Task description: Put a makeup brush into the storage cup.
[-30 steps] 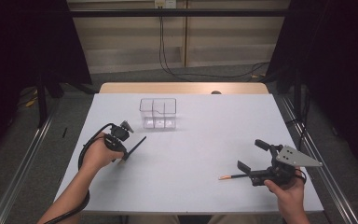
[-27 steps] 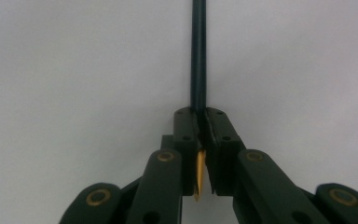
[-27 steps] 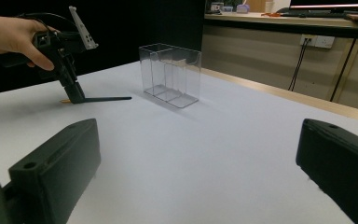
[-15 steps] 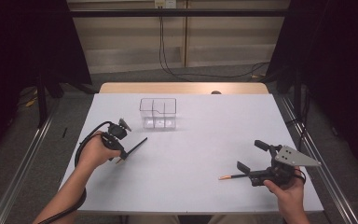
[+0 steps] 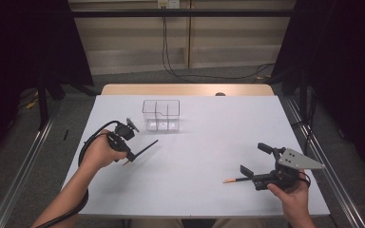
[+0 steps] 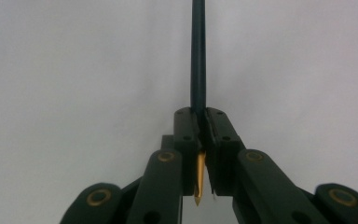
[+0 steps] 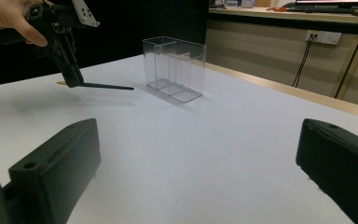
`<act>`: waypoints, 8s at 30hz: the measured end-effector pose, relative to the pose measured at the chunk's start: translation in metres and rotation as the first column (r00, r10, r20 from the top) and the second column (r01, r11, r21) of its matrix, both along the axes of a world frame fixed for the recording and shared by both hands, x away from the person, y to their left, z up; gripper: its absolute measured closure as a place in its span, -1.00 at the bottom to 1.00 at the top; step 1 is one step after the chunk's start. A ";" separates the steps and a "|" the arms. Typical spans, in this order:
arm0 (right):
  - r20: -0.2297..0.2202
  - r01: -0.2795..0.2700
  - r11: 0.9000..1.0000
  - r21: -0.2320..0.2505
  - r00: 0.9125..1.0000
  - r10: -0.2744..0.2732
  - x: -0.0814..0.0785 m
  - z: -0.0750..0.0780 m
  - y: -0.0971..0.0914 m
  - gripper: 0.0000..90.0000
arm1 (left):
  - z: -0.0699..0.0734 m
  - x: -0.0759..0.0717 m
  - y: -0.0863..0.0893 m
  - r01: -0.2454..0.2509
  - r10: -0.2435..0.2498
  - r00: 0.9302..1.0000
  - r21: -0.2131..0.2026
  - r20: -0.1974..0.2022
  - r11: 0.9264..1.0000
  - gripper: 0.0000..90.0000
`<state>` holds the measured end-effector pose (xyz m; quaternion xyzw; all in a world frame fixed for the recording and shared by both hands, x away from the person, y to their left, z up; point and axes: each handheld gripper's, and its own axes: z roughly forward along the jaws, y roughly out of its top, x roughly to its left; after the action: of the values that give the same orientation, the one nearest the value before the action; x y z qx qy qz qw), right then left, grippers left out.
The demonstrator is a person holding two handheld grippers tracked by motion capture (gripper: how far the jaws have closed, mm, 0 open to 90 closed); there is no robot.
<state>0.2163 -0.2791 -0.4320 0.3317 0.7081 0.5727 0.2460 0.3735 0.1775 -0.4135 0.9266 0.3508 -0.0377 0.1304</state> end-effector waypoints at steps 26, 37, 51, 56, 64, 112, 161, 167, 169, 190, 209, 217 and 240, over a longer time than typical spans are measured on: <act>-0.021 -0.044 0.999 -0.019 0.999 0.043 0.006 0.000 0.007 -1.00 | 0.020 -0.013 -0.055 0.192 -0.194 0.981 -0.055 -0.027 0.980 0.87; -0.038 -0.087 0.996 -0.027 0.996 0.086 0.015 0.002 0.014 -1.00 | 0.025 -0.016 -0.078 0.261 -0.263 0.965 -0.077 -0.021 0.962 0.87; -0.086 -0.197 0.978 -0.073 0.978 0.191 0.024 0.004 0.030 -1.00 | 0.030 -0.019 -0.110 0.342 -0.345 0.938 -0.113 -0.013 0.933 0.87; -0.094 -0.217 0.972 -0.084 0.973 0.209 0.027 0.005 0.034 -1.00 | 0.030 -0.021 -0.119 0.364 -0.367 0.930 -0.117 -0.008 0.924 0.87; -0.122 -0.274 0.954 -0.124 0.958 0.259 0.035 0.012 0.046 -0.99 | 0.029 -0.025 -0.129 0.399 -0.403 0.915 -0.119 -0.009 0.909 0.87; -0.443 -0.567 0.693 -0.445 0.812 0.380 0.084 0.031 0.095 -0.19 | 0.022 -0.029 -0.142 0.475 -0.478 0.878 -0.085 -0.029 0.876 0.87; -0.507 -0.665 0.455 -0.592 0.746 0.432 0.090 0.017 0.128 0.87 | 0.033 -0.034 -0.145 0.569 -0.571 0.821 -0.110 0.014 0.815 0.86; -0.497 -0.671 0.447 -0.592 0.740 0.452 0.089 0.017 0.127 0.88 | 0.035 -0.035 -0.145 0.584 -0.584 0.811 -0.111 0.030 0.804 0.86; -0.501 -0.672 0.451 -0.587 0.739 0.450 0.088 0.018 0.127 0.89 | 0.035 -0.034 -0.144 0.590 -0.591 0.806 -0.116 0.028 0.799 0.86; -0.484 -0.657 0.477 -0.583 0.753 0.446 0.088 0.020 0.121 0.89 | 0.034 -0.030 -0.126 0.537 -0.520 0.843 -0.216 0.137 0.815 -0.80; -0.456 -0.641 0.516 -0.569 0.767 0.451 0.087 0.020 0.117 0.89 | 0.037 -0.023 -0.097 0.523 -0.434 0.852 -0.452 0.292 0.723 -0.88; -0.443 -0.641 0.542 -0.544 0.767 0.463 0.087 0.018 0.117 0.89 | 0.031 -0.024 -0.089 0.495 -0.356 0.869 -0.570 0.344 0.656 -0.89; -0.363 -0.598 0.659 -0.456 0.801 0.475 0.085 0.021 0.110 0.89 | 0.027 -0.027 -0.075 0.458 -0.223 0.886 -0.686 0.407 0.566 -0.90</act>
<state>0.3016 -0.1689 -0.4111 0.0803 0.9297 0.3522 0.0723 0.3464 0.1028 -0.3862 0.8281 0.0921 -0.0783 0.5474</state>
